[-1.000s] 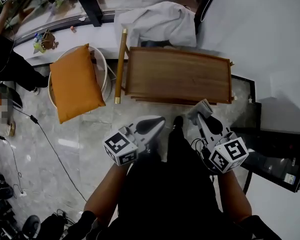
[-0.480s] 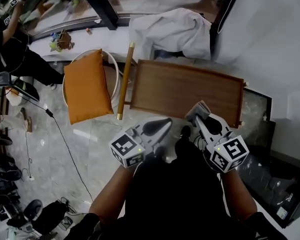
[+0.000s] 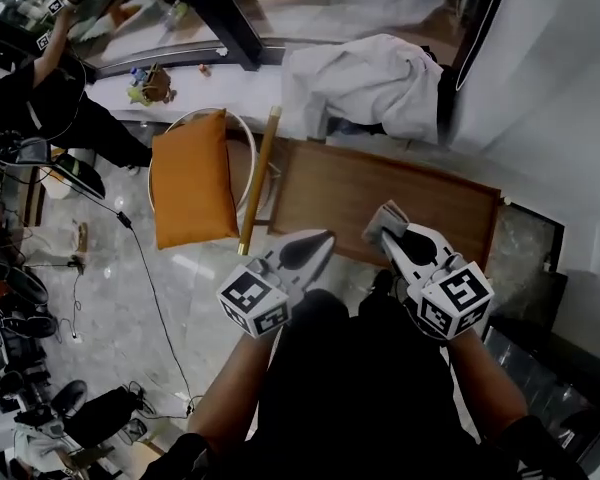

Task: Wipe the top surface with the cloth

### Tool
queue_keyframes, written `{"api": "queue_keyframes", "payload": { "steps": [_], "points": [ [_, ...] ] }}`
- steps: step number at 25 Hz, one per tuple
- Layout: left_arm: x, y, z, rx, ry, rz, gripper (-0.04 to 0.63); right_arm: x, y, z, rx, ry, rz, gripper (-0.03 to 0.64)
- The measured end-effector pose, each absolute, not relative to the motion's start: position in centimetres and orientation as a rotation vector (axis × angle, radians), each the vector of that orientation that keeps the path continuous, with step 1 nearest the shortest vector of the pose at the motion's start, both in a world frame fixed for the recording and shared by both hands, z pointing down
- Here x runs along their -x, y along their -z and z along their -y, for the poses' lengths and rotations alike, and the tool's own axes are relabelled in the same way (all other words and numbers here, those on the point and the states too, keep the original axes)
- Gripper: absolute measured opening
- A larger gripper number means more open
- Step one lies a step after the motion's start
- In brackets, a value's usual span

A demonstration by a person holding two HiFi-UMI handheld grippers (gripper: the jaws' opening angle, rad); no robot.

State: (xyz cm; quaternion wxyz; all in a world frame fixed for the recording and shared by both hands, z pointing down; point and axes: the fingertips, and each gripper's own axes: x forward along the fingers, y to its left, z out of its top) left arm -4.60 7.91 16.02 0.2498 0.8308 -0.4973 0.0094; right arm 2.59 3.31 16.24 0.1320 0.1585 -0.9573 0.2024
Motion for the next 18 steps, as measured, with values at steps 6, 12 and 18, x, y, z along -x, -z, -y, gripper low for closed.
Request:
{"api": "queue_keyframes", "payload": {
  "steps": [6, 12, 18],
  "points": [
    [6.5, -16.3, -6.7, -2.242, -0.052, 1.392, 0.012, -0.2, -16.8, -2.6, -0.439, -0.611, 2.784, 0.037],
    [9.8, -17.1, -4.6, -2.234, -0.008, 1.361, 0.011, 3.5, -17.8, -1.8, -0.465, -0.608, 2.729, 0.037],
    [13.6, -16.9, -3.5, -2.232, 0.069, 1.357, 0.012, 8.0, -18.2, 0.1, -0.550, -0.611, 2.682, 0.037]
  ]
}}
